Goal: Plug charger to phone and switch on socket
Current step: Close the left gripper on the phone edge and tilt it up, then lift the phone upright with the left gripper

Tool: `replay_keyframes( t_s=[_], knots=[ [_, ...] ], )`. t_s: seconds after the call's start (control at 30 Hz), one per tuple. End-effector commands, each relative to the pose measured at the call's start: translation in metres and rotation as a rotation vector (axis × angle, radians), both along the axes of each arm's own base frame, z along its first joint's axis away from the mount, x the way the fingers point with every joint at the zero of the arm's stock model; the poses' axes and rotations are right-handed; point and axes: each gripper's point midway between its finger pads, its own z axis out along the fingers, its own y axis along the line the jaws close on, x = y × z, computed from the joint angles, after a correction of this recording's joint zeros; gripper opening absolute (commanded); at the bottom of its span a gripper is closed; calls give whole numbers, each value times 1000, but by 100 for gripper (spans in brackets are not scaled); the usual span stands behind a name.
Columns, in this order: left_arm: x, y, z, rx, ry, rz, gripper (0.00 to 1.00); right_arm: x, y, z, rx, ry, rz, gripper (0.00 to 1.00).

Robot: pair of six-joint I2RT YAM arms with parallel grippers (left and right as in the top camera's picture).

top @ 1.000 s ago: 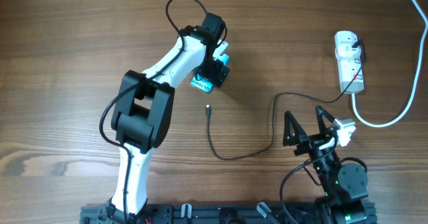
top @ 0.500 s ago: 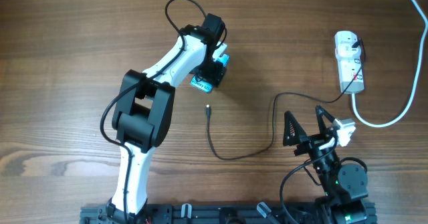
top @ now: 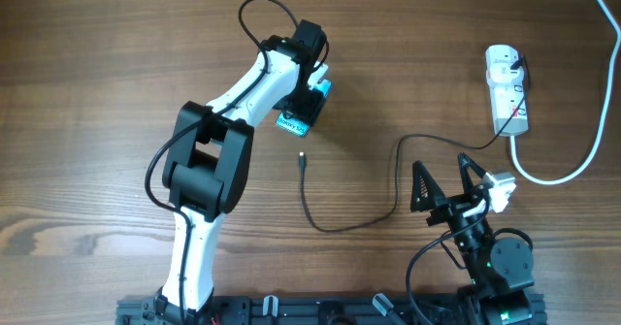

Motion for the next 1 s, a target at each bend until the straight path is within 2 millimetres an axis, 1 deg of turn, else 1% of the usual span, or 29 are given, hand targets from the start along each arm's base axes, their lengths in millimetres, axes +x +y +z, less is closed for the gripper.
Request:
replay_keyframes(
  t_s=[0.0,0.17,0.3,0.5,0.53,0.67,0.8,0.83,0.9,0.97],
  knots=[
    [-20,8,-34,35,106,55,58,0,-1,3,9,-11,-6,100],
    [-20,7,-34,34,106,75,54,0,-1,3,9,-11,-6,99],
    [-20,7,-32,36,109,84,48,0,-1,3,9,-10,-6,100],
    [-16,5,-21,31,101,110,40,0,-1,3,9,-11,-6,100],
    [-15,5,-19,31,99,119,36,0,-1,3,9,-11,-6,100],
    [-8,1,-6,22,88,156,27,0,-1,3,9,-11,-6,100],
    [-4,-6,11,-9,89,161,10,0,-1,3,9,-11,-6,100],
    [-3,-8,16,-21,91,168,4,0,-1,3,9,-11,-6,100],
    [1,-10,27,-28,82,204,4,0,-1,3,9,-11,-6,100],
    [5,-15,44,-52,75,234,4,0,-1,3,9,-11,-6,100]
  ],
)
